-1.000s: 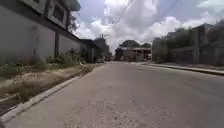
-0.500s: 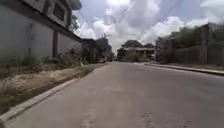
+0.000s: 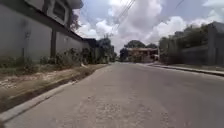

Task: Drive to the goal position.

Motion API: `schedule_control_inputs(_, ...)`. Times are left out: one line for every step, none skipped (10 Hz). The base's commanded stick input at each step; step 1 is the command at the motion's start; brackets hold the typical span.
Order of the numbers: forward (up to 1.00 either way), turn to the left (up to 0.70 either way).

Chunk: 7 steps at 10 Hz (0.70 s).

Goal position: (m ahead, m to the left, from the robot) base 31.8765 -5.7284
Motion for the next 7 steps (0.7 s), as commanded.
schedule_control_inputs(1.0, -0.09)
schedule_control_inputs(1.0, -0.33)
schedule_control_inputs(1.0, -0.39)
schedule_control_inputs(1.0, -0.37)
schedule_control_inputs(1.0, 0.0)
schedule_control_inputs(1.0, 0.0)
schedule_control_inputs(1.0, 0.0)
